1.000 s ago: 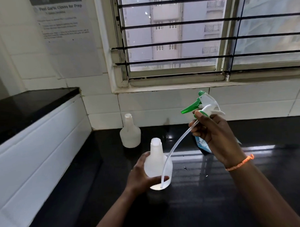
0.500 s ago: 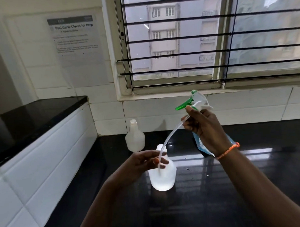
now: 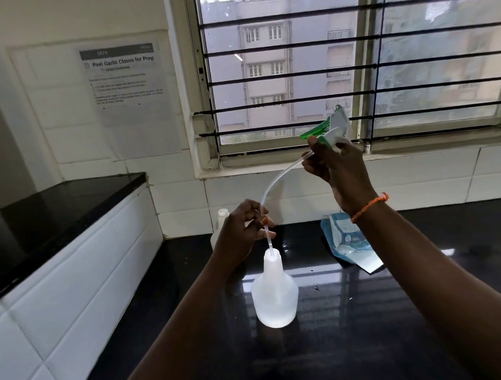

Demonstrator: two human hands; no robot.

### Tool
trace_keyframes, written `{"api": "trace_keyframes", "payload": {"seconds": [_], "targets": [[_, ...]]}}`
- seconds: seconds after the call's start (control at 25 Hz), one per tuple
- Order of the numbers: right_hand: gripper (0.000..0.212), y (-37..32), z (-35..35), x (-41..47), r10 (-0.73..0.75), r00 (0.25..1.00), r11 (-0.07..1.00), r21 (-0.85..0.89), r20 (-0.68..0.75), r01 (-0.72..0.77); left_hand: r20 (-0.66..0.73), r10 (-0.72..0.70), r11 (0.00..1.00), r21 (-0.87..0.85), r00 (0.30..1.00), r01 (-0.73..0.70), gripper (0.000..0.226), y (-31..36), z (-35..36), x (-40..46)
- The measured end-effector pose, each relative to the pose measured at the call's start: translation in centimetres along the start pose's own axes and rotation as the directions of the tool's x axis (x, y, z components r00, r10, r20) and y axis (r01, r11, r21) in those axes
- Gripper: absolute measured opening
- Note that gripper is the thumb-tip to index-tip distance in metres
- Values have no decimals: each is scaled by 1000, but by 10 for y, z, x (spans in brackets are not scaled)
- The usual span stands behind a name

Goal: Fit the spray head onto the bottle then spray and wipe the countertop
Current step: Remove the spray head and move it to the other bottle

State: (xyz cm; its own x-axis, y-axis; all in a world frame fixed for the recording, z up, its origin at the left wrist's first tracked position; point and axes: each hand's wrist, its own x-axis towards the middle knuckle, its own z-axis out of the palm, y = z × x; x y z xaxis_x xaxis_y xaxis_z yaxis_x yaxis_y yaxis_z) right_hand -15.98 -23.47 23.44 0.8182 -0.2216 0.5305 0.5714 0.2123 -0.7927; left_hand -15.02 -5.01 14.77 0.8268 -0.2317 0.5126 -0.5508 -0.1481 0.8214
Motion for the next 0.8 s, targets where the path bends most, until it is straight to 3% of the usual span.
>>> {"api": "trace_keyframes", "payload": {"seconds": [0.36, 0.56, 0.68, 0.8], "targets": [[9, 19, -7, -1, -7, 1000, 999, -52, 4, 7, -81, -10, 1000, 17, 997, 12, 29, -30, 8, 3], [19, 33, -18, -6, -15, 998, 966, -257, 53, 28, 40, -44, 999, 24, 998, 43, 16, -53, 12, -14], [34, 48, -22, -13, 55, 988, 914, -406, 142, 8, 202, -191, 981, 1, 961, 194, 45, -68, 13, -33], [39, 69, -19, -27, 134, 949, 822, -567, 286, 55, 234, -340, 940, 98, 911, 326, 74, -78, 21, -50]]}}
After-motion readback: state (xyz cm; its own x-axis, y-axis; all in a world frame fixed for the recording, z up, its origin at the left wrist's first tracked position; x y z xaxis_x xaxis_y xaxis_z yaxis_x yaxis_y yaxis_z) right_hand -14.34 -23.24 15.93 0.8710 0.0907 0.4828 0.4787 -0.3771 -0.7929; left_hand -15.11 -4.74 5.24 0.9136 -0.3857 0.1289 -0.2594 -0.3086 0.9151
